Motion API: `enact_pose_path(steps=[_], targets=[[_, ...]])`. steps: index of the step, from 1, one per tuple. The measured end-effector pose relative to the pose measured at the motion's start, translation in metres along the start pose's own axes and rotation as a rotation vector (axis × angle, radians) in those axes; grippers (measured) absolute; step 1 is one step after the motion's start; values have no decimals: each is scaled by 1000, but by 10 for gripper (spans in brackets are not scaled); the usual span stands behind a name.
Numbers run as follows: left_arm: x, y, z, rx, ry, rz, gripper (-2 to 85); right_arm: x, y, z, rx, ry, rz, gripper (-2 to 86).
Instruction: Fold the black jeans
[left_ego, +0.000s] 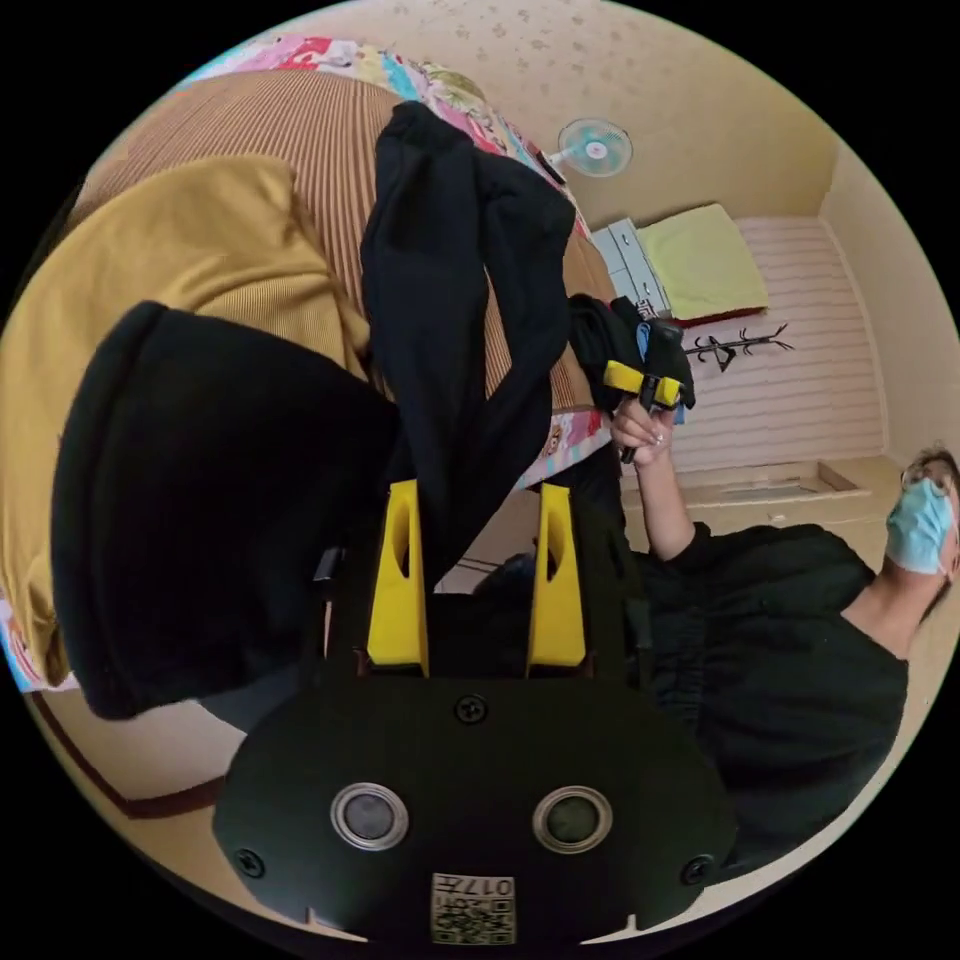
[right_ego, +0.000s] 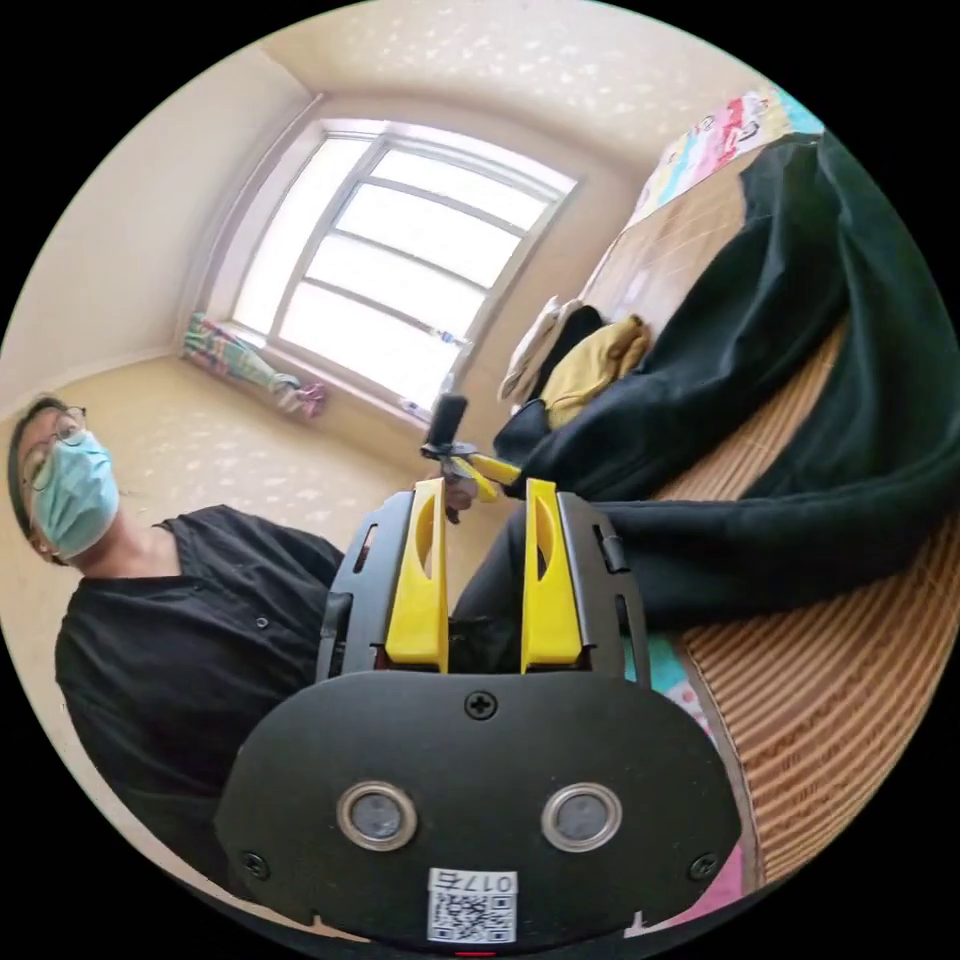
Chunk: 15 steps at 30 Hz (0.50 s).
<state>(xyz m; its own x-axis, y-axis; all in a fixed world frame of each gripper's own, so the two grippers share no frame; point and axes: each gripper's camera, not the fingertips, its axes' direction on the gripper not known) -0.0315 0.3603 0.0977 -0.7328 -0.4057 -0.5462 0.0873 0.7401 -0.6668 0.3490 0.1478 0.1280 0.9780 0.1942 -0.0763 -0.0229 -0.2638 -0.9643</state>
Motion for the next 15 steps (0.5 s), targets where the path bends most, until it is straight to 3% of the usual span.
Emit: enact_pose_path(steps=[5,10,12,15], targets=[[23,-11,28,-82,72,111,51,-17,8,-8,125,-156,-84,66],[47,-14,41,-18,601,257,46,-25,41,-33,124,55,6,69],[47,-13,50,-12,726,274,45,-26,55,-44,150,130,64,82],[24,-8,79,-92,694,130,45,-37,79,-58,219,201,64,111]])
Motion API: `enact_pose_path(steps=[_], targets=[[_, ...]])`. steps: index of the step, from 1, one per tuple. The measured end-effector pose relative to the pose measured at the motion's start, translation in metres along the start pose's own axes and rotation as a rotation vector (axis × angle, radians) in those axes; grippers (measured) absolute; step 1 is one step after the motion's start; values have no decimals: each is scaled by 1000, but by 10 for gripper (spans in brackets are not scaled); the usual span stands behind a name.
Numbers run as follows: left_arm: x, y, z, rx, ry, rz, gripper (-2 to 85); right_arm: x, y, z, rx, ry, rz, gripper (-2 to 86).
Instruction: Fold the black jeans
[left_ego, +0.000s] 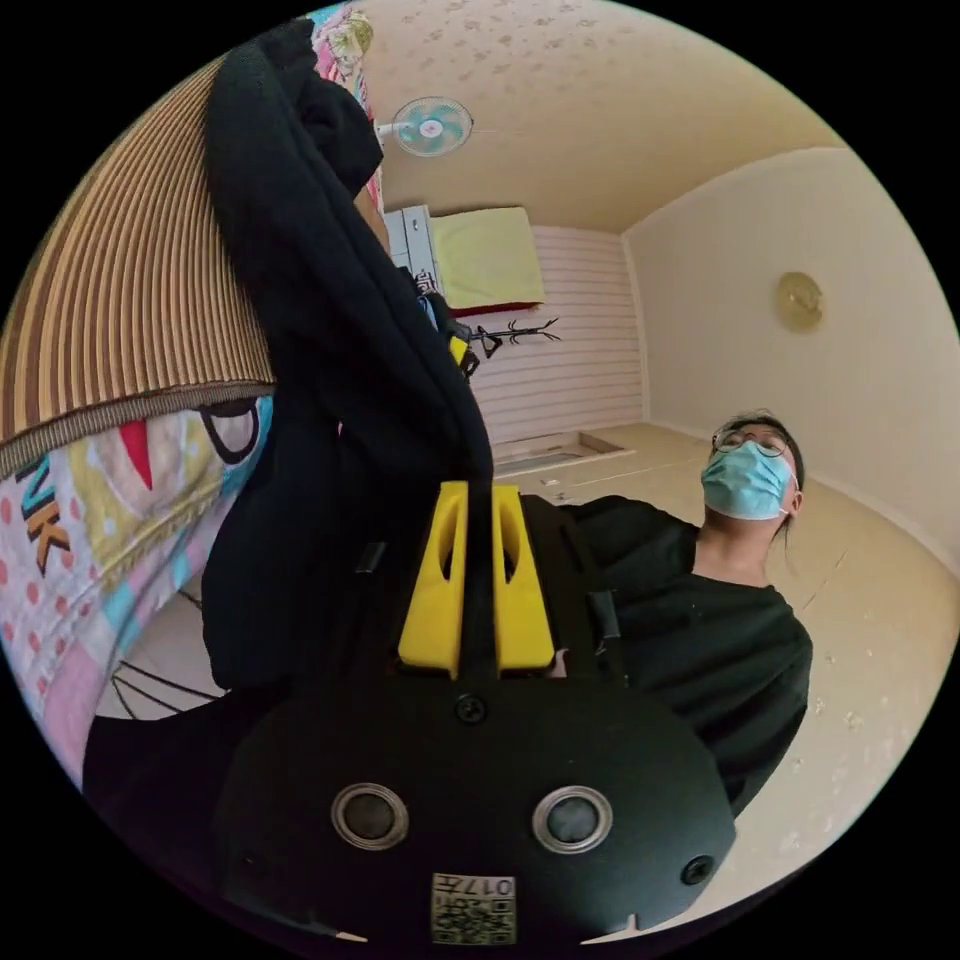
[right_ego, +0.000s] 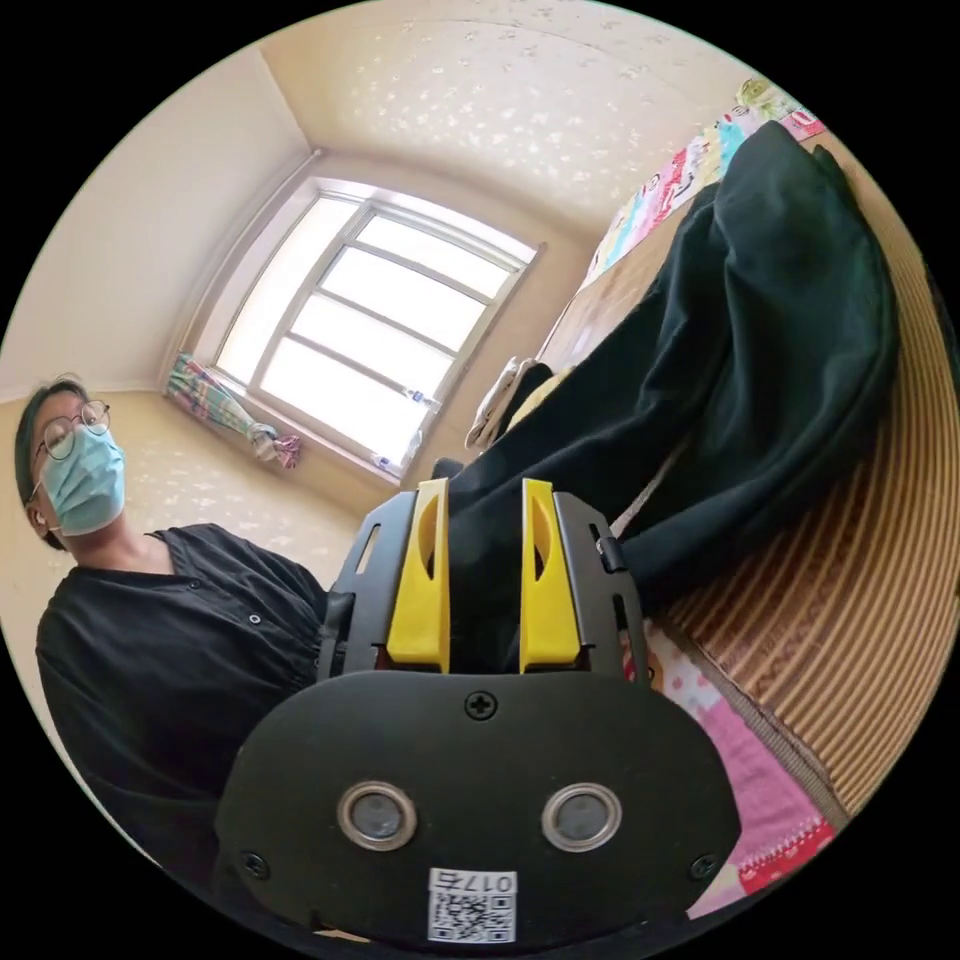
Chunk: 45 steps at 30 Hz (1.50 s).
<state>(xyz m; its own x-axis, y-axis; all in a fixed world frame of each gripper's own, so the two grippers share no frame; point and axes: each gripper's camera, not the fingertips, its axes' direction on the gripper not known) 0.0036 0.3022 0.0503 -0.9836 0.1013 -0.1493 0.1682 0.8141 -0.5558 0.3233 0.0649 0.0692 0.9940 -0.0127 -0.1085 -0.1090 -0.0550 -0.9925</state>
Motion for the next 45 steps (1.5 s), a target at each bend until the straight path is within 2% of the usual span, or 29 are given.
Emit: enact_pose_path(steps=[2,4,5,7,10,15,18,23,24,27,31,33,37,42,45], targets=[[-20,11,-4,3,-130,-120,48,-1,11,-13,48,-35,-2,116],[-39,30,-13,-22,-373,-257,53,1,24,-26,99,-25,41,118],[-43,34,-15,-42,-434,-295,55,1,26,-28,102,-5,53,118],[-51,49,-24,-92,-579,-370,57,-1,33,-30,84,142,107,118],[-36,60,-37,-45,-645,-331,53,-14,41,-31,121,349,131,118],[-13,50,-45,134,-578,-156,109,-13,45,-22,134,454,219,118],[-10,38,-35,222,-773,-116,116,-15,50,-14,161,457,245,119],[-8,43,-11,255,-907,-123,124,-22,63,-18,235,168,162,114],[-7,47,-11,252,-906,-118,107,-21,64,-18,212,137,162,112],[-15,56,-13,240,-693,-80,42,-25,63,-8,89,156,147,111],[-16,71,-18,266,-685,-86,38,-37,49,48,-178,188,98,114],[-10,75,-17,268,-674,-53,37,-42,45,79,-248,236,83,117],[10,80,-18,252,-652,17,37,-44,41,129,-231,296,127,115],[15,87,-22,221,-718,17,48,-62,39,153,-198,401,108,102],[-6,90,-23,198,-651,-14,64,-78,37,164,-203,502,105,101]])
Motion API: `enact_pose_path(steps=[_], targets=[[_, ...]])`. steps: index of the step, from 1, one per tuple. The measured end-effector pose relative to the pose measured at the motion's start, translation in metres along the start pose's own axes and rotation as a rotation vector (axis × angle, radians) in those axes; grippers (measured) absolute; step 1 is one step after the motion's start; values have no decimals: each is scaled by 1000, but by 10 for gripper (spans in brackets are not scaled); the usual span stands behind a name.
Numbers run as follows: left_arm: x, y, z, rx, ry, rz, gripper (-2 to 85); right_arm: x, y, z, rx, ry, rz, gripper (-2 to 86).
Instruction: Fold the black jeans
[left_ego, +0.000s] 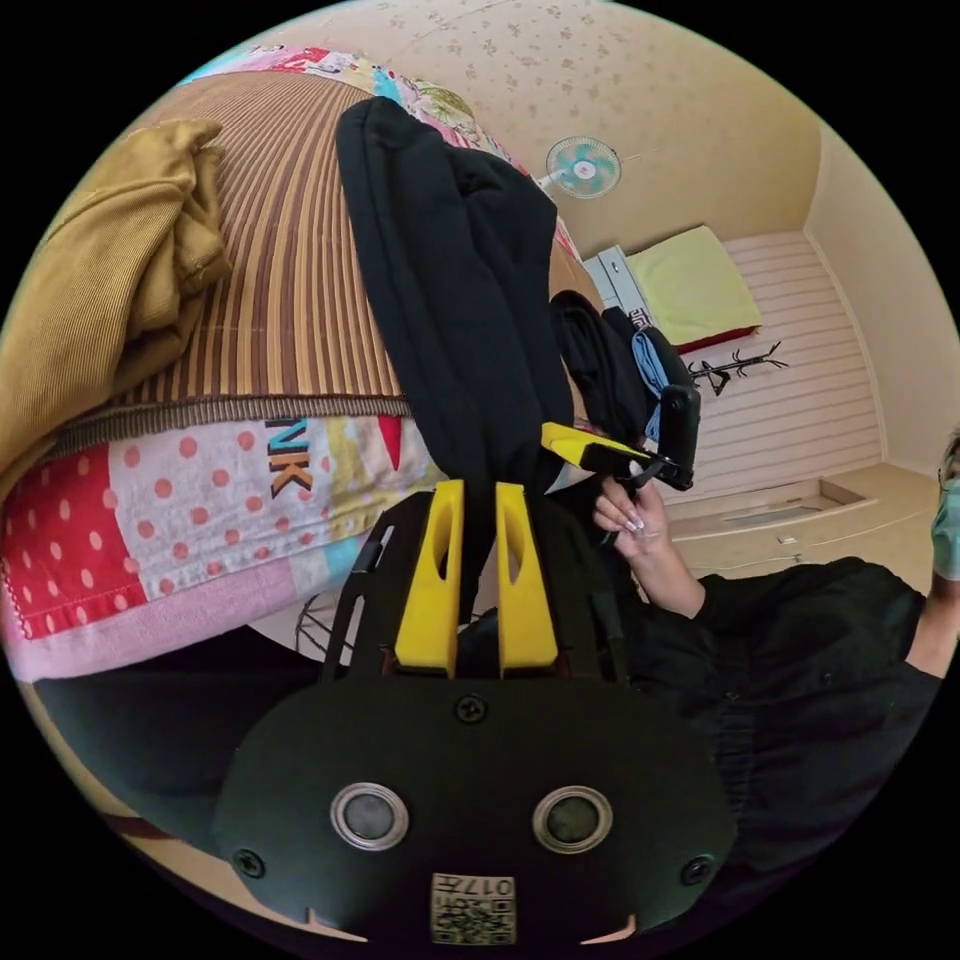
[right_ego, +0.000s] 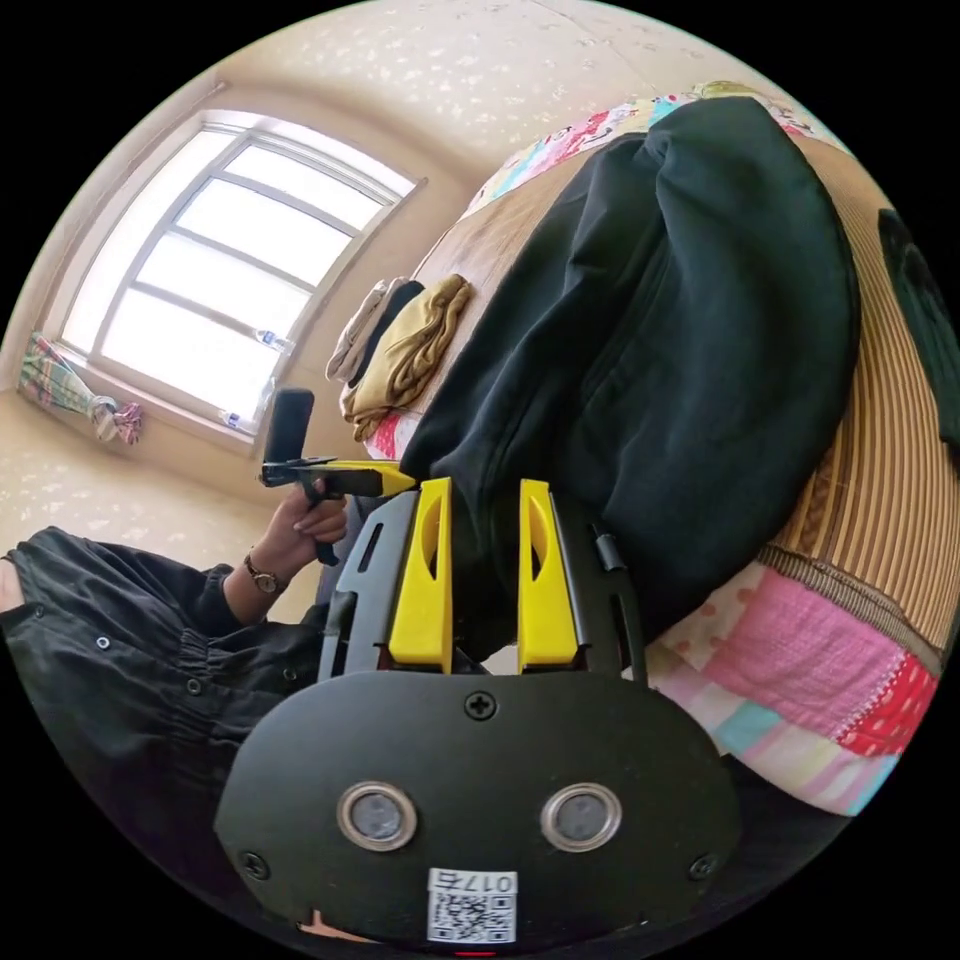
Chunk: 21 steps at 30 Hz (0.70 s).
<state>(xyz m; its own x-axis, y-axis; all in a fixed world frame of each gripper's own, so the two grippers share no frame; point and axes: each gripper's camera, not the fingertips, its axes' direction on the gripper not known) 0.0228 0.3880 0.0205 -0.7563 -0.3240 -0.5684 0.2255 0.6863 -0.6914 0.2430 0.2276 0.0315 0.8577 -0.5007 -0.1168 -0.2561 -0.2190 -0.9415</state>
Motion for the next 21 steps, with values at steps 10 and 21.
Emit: enact_pose_path(steps=[10,21], targets=[[10,5,15,-83,125,142,47,-14,-23,8,-85,-121,-50,37],[-13,15,-23,-137,63,169,62,83,-6,-26,-107,-201,195,29]])
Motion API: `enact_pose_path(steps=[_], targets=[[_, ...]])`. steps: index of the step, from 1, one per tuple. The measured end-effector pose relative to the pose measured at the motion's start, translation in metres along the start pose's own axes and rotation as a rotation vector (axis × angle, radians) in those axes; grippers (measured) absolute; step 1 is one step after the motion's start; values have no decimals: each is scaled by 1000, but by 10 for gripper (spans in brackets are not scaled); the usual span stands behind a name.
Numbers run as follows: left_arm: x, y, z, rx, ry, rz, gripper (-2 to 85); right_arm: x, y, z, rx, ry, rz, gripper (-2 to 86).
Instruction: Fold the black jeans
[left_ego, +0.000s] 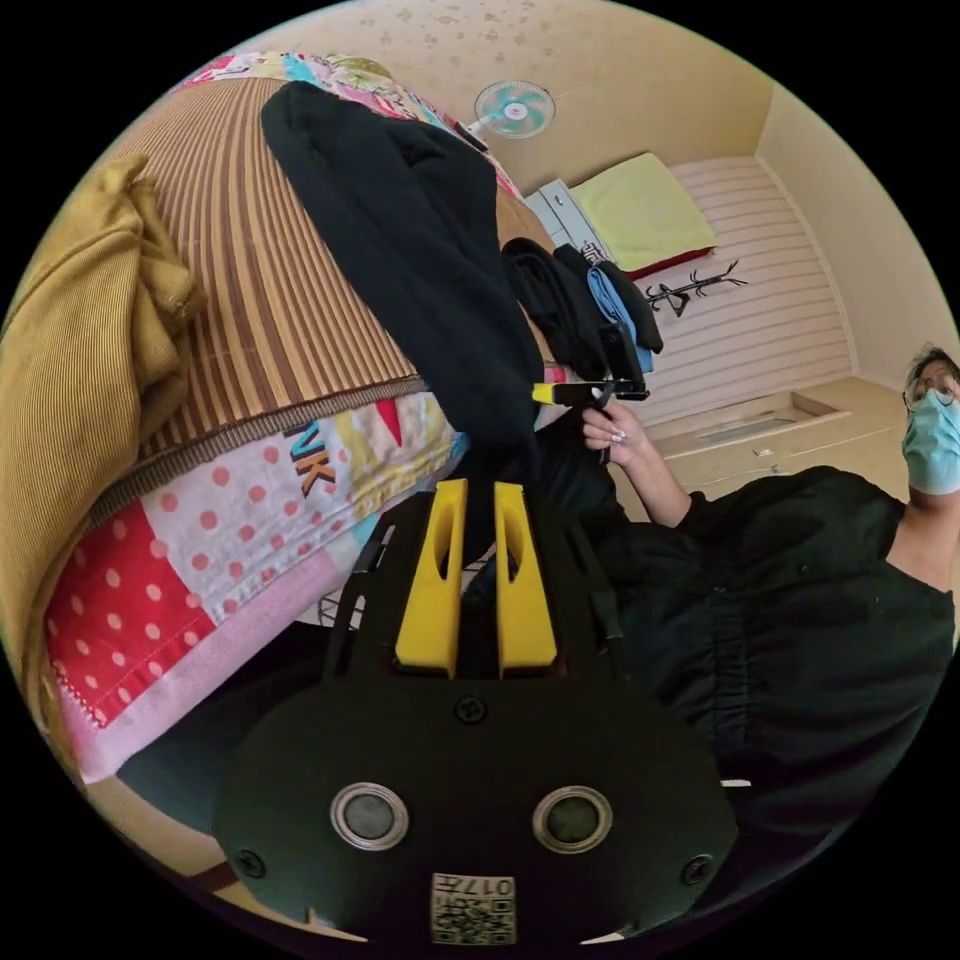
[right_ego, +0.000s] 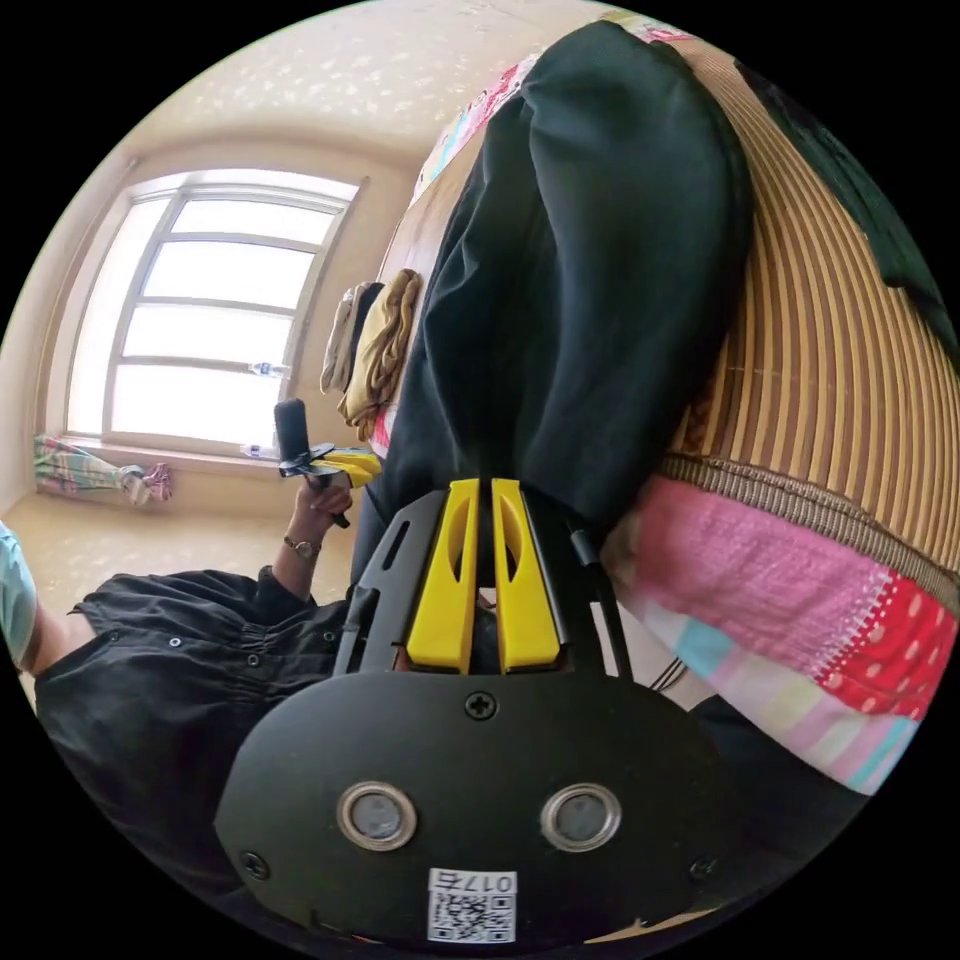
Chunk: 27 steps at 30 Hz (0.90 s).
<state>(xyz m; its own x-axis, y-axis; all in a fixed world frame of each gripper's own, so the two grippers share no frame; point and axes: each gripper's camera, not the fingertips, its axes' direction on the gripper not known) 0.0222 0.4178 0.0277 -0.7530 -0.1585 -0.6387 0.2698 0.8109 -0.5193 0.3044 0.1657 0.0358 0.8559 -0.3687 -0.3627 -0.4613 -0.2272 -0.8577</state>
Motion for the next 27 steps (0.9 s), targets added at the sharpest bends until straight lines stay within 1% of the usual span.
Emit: enact_pose_path(steps=[4,8,11,12,13,15,16,17,18,19,20,21,22,23,25,26,27], targets=[[-8,-5,35,63,36,-70,98,3,-1,14,-28,-20,18,30],[-10,-22,75,0,-10,-117,96,11,-5,19,-47,-77,57,28],[3,-30,83,-19,-6,-22,49,0,-8,19,-83,-88,-20,26],[13,-31,77,-25,-14,47,38,-12,-7,17,-84,-103,-89,25],[25,-30,67,-24,-35,129,37,-24,-4,13,-70,-128,-166,24],[37,-25,51,-10,-48,219,37,-36,0,9,-55,-162,-239,22],[33,-23,43,-2,-23,219,37,-38,1,12,-74,-160,-241,20],[27,-23,42,-8,-7,191,37,-37,1,15,-94,-142,-227,19],[10,-24,45,-39,-10,94,38,-34,0,24,-145,-77,-188,17],[-7,-22,52,-87,-85,-21,39,-32,0,33,-197,11,-167,14],[-14,-21,56,-116,-136,-69,39,-33,2,35,-213,54,-166,13],[-24,-18,65,-166,-245,-146,41,-35,7,34,-212,120,-178,12],[-26,-16,69,-171,-275,-168,44,-37,13,27,-186,162,-185,12],[-27,-15,70,-162,-268,-176,46,-37,16,22,-169,176,-182,13],[-41,-8,70,-125,-248,-325,49,-26,28,-5,-83,230,-106,18],[-47,-6,70,-113,-228,-362,50,-21,31,-12,-65,244,-78,21],[-56,-1,69,-75,-174,-408,50,-10,36,-24,-46,279,-26,28]])
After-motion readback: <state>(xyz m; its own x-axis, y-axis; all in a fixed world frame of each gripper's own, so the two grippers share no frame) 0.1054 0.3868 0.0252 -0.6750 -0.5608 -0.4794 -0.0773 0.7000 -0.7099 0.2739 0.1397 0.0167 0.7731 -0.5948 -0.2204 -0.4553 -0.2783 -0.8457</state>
